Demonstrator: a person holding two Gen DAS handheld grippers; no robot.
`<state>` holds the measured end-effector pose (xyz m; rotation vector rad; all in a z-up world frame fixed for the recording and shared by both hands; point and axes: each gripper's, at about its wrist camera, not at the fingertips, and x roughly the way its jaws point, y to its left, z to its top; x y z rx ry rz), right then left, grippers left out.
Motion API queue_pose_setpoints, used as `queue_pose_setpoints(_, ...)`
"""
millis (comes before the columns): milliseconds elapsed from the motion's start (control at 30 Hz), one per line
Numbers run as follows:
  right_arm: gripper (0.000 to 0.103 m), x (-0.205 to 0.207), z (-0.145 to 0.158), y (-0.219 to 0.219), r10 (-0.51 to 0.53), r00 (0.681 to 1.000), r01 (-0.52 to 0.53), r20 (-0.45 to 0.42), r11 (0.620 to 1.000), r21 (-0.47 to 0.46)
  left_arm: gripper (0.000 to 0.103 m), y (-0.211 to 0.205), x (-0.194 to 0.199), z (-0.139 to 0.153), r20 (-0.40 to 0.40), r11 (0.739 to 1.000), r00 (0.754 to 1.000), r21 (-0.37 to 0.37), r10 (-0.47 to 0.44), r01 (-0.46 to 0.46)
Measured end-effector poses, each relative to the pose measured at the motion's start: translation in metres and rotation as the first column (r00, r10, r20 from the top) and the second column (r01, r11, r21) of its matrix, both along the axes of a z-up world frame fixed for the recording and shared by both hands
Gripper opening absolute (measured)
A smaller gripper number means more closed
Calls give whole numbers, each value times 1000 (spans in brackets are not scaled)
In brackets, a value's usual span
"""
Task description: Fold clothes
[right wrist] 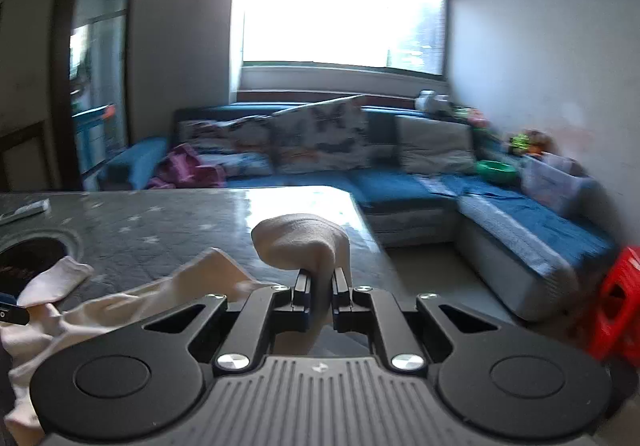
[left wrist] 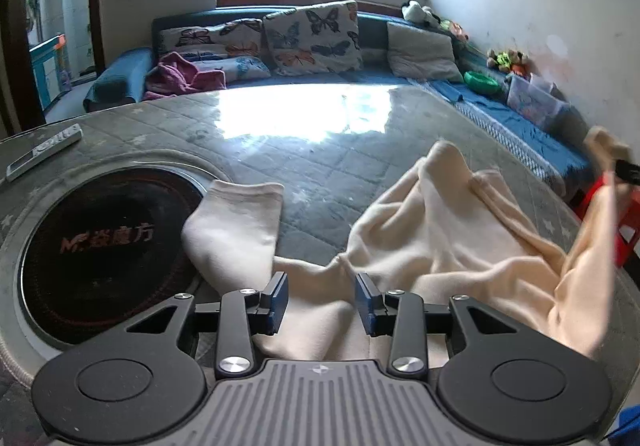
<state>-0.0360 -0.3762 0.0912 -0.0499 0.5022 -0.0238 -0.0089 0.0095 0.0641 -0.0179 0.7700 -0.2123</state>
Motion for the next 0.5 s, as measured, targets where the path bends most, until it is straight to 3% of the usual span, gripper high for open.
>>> queue_pose_setpoints(133, 10, -33, -1, -30, -106, 994, 106, -8, 994, -17, 42, -2, 3, -12, -24, 1000, 1000, 29, -5, 5)
queue_pose_setpoints(300, 19, -49, -30, -56, -219, 969, 215, -117, 976, -40, 43, 1, 4, -19, -47, 999, 999, 49, 4, -2)
queue_pose_setpoints(333, 21, -52, -31, -56, -227, 967, 222, -116, 974, -53, 44, 1, 4, -19, -48, 999, 999, 53, 3, -1)
queue_pose_setpoints(400, 41, -56, -33, -54, -236, 965, 229, -112, 971, -71, 45, 1, 4, -17, -41, 998, 999, 61, 1, 2)
queue_pose_setpoints(500, 46, -53, -28, -43, -182, 979, 178, -95, 983, -49, 45, -5, 7, -11, -25, 998, 1000, 68, -11, 13)
